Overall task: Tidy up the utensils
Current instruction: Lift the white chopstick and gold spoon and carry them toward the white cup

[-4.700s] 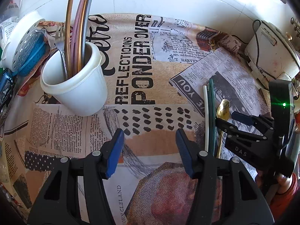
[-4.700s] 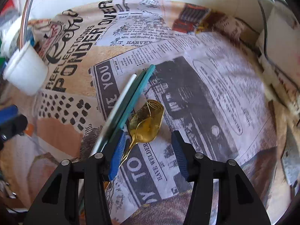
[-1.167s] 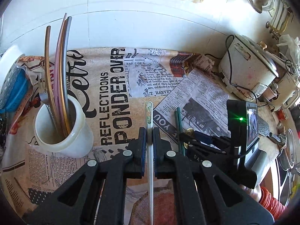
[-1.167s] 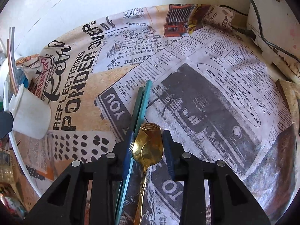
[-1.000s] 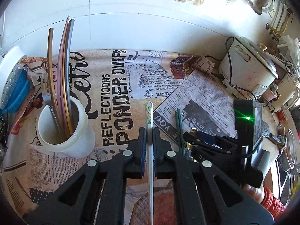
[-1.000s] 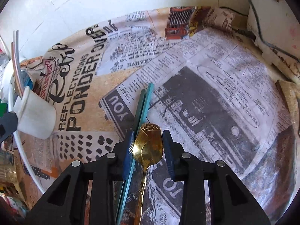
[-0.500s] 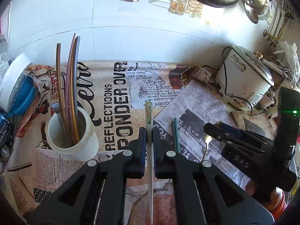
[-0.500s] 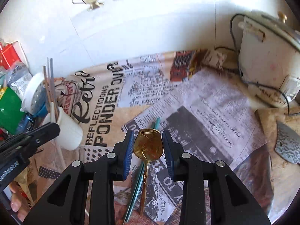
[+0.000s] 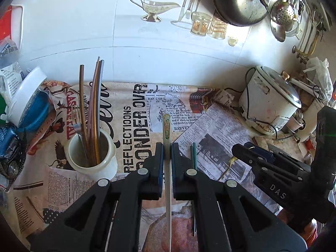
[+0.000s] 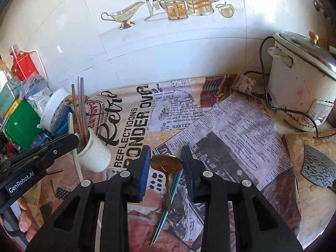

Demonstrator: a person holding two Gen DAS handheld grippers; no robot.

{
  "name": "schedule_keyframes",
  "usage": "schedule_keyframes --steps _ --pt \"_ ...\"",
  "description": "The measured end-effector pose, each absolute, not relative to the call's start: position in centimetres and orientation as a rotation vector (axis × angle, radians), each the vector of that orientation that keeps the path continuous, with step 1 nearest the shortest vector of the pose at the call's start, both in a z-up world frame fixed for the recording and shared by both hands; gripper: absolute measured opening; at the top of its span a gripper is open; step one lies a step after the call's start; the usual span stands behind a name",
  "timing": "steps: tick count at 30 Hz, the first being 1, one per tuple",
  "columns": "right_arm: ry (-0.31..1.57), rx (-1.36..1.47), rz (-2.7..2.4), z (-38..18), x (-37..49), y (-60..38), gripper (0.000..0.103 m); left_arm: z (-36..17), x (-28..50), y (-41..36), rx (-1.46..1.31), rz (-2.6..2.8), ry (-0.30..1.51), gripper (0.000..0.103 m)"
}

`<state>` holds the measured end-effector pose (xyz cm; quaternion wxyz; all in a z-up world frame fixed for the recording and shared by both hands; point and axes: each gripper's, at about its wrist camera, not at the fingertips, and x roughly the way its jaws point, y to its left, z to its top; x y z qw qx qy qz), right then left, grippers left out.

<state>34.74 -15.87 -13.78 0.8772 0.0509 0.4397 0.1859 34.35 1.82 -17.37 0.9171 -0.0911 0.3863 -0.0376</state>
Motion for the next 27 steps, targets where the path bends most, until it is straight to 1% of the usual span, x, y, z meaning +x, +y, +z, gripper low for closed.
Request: schedule_keyframes --steps 11,21,24,27 --pt "0.862 0.088 0.431 -11.1 34.2 -14.4 0.027 -14.6 33.4 3.8 -0.189 -0.046 0.720 0.005" --pt "0.770 0.070 0.518 -6.9 34.1 -11.1 0.026 -10.8 32.7 7.1 -0.189 -0.008 0.617 0.005" --pt "0.740 0.063 0.548 -5.7 34.0 -9.8 0.021 -9.7 32.8 8.3 -0.187 0.002 0.587 0.005" --pt "0.727 0.059 0.571 -4.7 33.9 -8.4 0.020 -8.6 33.1 9.5 -0.182 0.006 0.560 0.005"
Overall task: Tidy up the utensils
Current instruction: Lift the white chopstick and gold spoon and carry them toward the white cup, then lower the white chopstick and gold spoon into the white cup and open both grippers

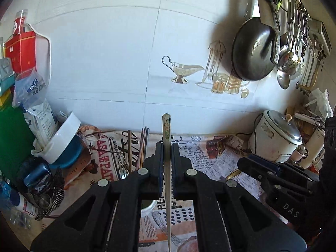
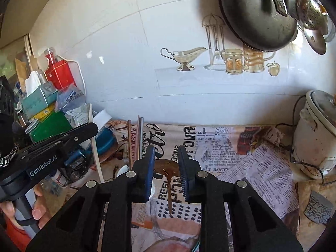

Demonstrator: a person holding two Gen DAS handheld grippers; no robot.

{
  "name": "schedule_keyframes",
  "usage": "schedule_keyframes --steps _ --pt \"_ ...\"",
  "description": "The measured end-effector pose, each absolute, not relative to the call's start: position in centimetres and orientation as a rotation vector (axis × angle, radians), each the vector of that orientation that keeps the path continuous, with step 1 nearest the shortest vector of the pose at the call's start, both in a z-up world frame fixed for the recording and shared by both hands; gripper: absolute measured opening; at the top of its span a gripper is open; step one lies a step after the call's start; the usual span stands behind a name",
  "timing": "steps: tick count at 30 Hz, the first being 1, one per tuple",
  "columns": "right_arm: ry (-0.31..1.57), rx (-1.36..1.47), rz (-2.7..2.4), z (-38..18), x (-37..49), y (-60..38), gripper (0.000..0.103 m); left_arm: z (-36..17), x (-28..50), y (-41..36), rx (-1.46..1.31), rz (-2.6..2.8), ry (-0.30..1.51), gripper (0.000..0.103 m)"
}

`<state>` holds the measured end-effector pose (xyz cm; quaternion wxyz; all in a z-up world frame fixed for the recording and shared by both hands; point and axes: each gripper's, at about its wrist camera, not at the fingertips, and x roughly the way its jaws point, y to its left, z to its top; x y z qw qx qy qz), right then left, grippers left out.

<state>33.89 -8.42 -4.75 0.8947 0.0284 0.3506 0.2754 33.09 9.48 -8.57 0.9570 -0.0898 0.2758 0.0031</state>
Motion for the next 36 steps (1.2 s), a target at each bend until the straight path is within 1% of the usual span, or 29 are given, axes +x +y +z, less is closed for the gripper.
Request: schedule_keyframes --steps 11,20,28,36 --pt "0.729 0.055 0.587 -4.3 34.2 -4.6 0.020 -6.3 34.9 13.6 -0.182 0.006 0.494 0.005" --pt "0.695 0.056 0.619 -3.0 35.1 -1.6 0.020 -6.6 37.2 16.4 -0.203 0.032 0.450 0.005" --pt "0.715 0.046 0.626 -4.5 36.7 1.3 0.020 -9.3 40.0 18.0 -0.211 0.054 0.462 0.005" --pt "0.849 0.017 0.606 -9.6 37.9 2.6 0.020 -14.9 41.5 18.6 -0.231 0.052 0.602 0.005"
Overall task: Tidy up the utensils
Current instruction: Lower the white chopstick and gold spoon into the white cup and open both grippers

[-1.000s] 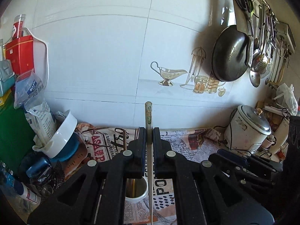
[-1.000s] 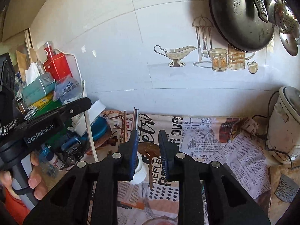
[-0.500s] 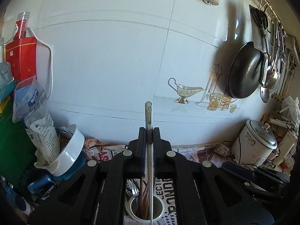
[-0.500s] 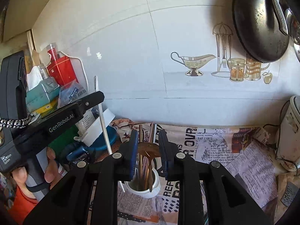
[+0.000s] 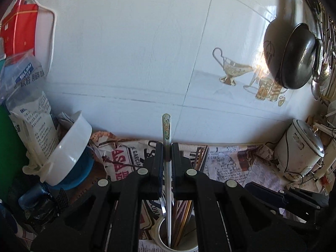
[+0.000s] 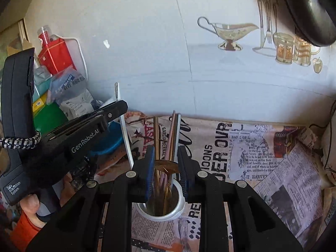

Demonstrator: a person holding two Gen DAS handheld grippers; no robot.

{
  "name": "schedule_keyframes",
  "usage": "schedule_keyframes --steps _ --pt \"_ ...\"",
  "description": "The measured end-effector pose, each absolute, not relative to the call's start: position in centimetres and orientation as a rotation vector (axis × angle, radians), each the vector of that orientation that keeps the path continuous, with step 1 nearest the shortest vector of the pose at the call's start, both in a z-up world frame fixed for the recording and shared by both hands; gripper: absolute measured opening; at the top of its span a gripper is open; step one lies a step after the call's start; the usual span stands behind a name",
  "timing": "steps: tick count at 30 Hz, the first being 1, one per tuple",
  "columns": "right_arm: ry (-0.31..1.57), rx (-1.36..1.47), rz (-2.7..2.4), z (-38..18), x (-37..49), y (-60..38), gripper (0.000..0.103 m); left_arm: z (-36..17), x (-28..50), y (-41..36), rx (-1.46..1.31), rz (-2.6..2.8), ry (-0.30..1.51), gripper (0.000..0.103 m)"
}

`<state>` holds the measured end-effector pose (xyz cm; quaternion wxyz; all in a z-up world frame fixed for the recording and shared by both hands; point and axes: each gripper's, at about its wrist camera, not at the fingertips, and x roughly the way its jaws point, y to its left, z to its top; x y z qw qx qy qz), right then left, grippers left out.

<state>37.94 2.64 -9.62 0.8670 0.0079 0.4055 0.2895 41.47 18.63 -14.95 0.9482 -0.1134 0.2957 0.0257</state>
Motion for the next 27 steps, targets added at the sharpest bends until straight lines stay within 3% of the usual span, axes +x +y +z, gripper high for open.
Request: schedule_keyframes --steps 7,20,27 --pt "0.944 -0.011 0.592 -12.8 38.5 2.7 0.021 -17.4 41.1 18.4 -0.251 0.034 0.703 0.005" --pt "0.903 -0.085 0.620 -10.5 36.3 1.3 0.025 -15.0 37.5 16.5 -0.184 0.055 0.735 0.006" --pt "0.854 -0.093 0.605 -8.6 34.7 -2.0 0.028 -12.7 34.9 13.9 -0.167 0.050 0.705 0.013"
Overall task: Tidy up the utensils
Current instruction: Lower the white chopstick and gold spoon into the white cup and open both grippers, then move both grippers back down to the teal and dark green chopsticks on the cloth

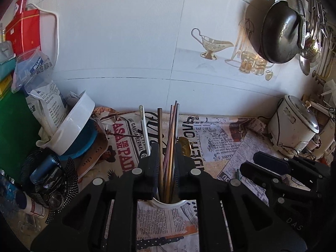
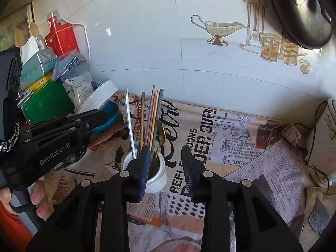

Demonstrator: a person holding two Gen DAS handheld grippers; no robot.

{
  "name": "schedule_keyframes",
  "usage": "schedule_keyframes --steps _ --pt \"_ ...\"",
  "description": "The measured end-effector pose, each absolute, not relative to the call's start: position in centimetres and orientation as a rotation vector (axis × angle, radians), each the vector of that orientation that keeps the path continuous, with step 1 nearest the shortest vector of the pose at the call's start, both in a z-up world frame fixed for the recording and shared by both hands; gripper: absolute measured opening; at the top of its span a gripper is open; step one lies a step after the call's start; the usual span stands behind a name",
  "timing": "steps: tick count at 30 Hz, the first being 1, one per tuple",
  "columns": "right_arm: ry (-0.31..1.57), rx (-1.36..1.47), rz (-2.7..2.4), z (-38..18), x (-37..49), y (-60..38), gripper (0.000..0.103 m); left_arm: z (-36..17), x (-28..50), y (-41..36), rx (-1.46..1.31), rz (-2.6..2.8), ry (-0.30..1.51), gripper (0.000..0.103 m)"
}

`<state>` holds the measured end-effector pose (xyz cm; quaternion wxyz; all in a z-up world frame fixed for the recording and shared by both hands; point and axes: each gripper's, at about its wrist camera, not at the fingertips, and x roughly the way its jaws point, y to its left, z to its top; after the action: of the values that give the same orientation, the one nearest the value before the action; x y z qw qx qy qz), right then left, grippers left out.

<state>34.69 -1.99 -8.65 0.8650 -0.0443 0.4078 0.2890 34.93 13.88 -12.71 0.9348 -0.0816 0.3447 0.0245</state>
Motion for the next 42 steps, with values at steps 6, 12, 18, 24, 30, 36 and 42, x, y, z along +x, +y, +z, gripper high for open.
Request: schedule_keyframes --steps 6,12,18,24,30,36,42 --pt "0.841 -0.091 0.561 -8.4 34.3 -5.9 0.031 -12.3 33.7 10.8 -0.167 0.030 0.698 0.020" --pt "0.872 -0.081 0.515 -9.5 34.6 -9.7 0.031 -13.5 33.4 7.3 -0.161 0.012 0.727 0.026" --pt "0.924 -0.076 0.475 -11.5 35.0 -12.8 0.031 -16.3 34.2 4.5 -0.168 -0.004 0.794 0.030" --pt "1.000 -0.077 0.450 -14.8 35.8 -14.5 0.031 -19.8 35.0 2.3 -0.129 -0.005 0.874 0.030" --pt "1.136 -0.079 0.430 -20.1 36.8 -15.1 0.031 -23.3 35.5 1.2 -0.128 0.006 0.958 0.030" --pt "1.256 -0.075 0.426 -24.6 37.2 -15.0 0.031 -26.4 35.7 1.4 -0.159 0.030 1.029 0.030" --pt "1.299 -0.075 0.436 -26.2 37.4 -14.5 0.031 -28.5 35.5 1.4 -0.156 0.051 1.075 0.030"
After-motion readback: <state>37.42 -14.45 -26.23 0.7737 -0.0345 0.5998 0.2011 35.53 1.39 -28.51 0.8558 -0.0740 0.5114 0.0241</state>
